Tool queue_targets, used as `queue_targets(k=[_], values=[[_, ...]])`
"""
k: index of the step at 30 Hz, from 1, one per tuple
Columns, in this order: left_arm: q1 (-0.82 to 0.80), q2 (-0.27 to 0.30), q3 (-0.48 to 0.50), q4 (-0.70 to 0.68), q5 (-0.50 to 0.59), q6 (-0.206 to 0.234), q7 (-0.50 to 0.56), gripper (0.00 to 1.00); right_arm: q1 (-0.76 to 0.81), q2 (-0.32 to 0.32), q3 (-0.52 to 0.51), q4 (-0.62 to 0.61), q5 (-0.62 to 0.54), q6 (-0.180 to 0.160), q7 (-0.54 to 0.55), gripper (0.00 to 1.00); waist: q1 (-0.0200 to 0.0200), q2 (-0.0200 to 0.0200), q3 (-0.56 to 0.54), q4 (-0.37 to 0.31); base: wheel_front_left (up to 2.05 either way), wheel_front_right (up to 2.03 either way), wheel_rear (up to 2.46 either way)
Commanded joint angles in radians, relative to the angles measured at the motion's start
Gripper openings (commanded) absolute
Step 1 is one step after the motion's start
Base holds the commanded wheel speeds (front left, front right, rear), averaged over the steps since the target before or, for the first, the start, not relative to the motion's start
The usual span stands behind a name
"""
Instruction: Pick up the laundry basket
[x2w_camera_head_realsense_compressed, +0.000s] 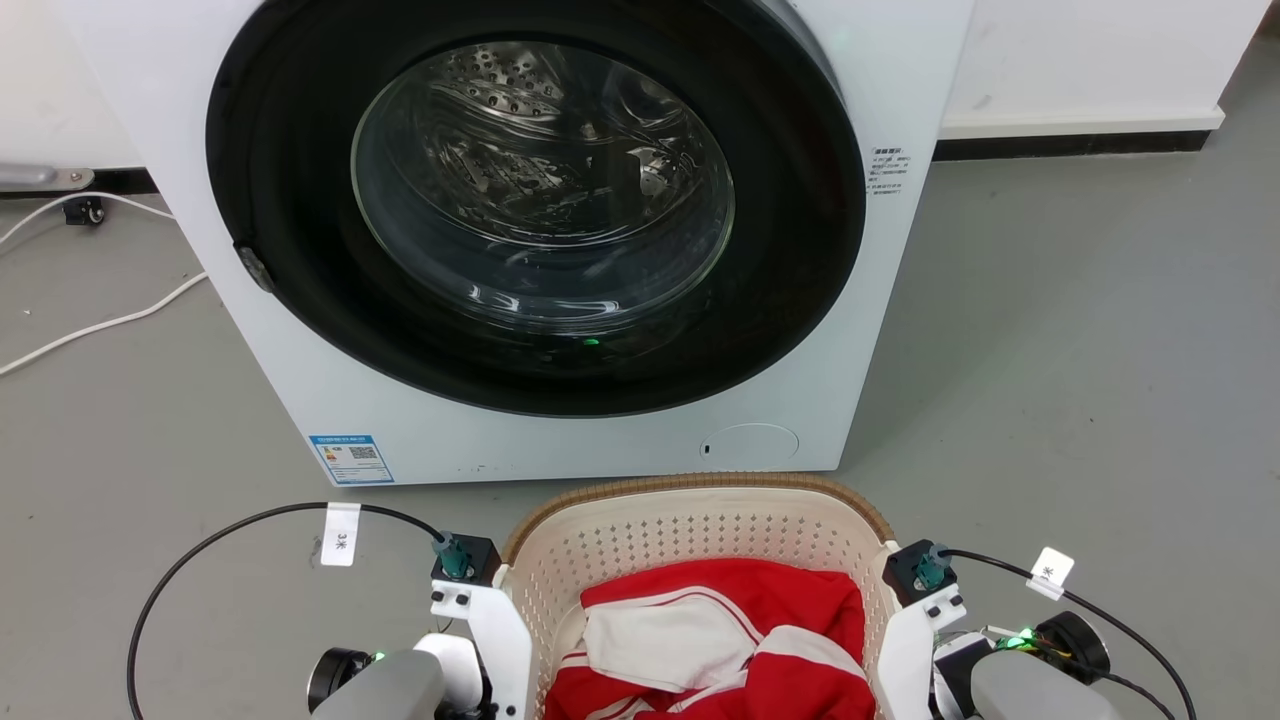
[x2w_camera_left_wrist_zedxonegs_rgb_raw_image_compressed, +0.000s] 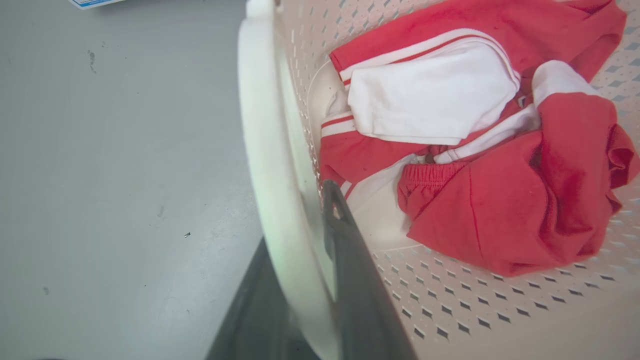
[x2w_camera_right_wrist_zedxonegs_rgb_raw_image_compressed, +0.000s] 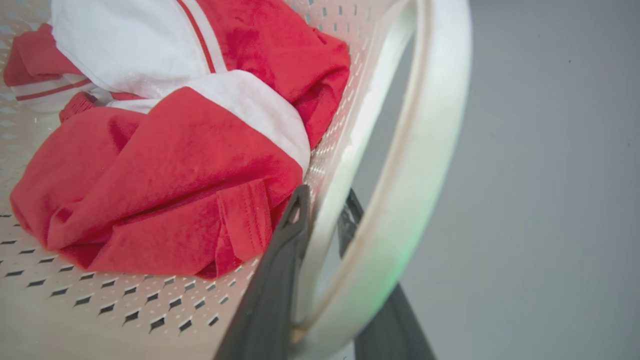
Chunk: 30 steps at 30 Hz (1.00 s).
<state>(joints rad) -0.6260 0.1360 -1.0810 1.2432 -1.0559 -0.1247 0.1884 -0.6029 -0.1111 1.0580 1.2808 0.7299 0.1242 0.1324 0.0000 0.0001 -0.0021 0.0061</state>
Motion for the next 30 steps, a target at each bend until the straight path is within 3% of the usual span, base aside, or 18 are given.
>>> queue_targets(k=[1, 30], values=[[-0.030, -0.001, -0.005, -0.005, 0.000, -0.009, -0.014, 0.00, -0.012, 0.002, 0.011, -0.003, 0.001, 0.012, -0.005, 0.00, 0.0000, -0.0001, 0.001, -0.001, 0.00, 0.00, 0.00], [-0.038, 0.000, -0.046, -0.003, -0.042, -0.009, -0.024, 0.00, -0.023, 0.005, 0.066, 0.003, 0.058, 0.012, -0.008, 0.00, 0.0000, -0.0001, 0.005, -0.001, 0.00, 0.00, 0.00]])
